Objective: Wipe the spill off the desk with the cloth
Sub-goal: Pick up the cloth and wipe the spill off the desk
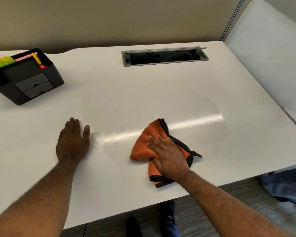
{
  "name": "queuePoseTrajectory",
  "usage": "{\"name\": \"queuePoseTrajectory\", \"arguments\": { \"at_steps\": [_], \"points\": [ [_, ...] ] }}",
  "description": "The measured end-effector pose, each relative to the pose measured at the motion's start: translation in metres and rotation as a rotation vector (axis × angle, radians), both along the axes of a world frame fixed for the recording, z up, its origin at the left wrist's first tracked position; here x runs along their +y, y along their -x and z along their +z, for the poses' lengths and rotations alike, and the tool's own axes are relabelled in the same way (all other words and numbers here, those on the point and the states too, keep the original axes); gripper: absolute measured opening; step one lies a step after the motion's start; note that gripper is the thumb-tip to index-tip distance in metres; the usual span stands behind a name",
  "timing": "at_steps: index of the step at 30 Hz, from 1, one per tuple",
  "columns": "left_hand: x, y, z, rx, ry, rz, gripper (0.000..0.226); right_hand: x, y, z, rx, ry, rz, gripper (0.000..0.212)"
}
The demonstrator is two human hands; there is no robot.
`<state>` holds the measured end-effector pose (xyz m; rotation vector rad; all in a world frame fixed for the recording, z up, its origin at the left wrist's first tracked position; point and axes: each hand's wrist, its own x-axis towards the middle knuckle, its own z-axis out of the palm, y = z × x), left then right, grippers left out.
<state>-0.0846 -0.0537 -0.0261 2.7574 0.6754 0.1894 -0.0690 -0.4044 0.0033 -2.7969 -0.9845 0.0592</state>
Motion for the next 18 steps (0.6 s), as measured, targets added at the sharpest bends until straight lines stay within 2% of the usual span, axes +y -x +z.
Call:
{"name": "queuePoseTrajectory", "arguments": {
  "at_steps": [8,14,18],
  "points": [
    [-0.003,-0.001,0.003,-0.012,0.006,0.023,0.075,-0.1,-0.043,-0.004,-0.041,-0.082,-0.434,0.055],
    [-0.003,-0.004,0.003,-0.002,0.005,0.043,0.078,-0.112,-0.073,0.001,-0.02,-0.085,-0.675,0.064],
    [-0.01,-0.01,0.006,-0.036,0.041,0.112,0.079,-0.109,-0.092,0.001,0.043,-0.046,-0.75,0.054]
  ]
}}
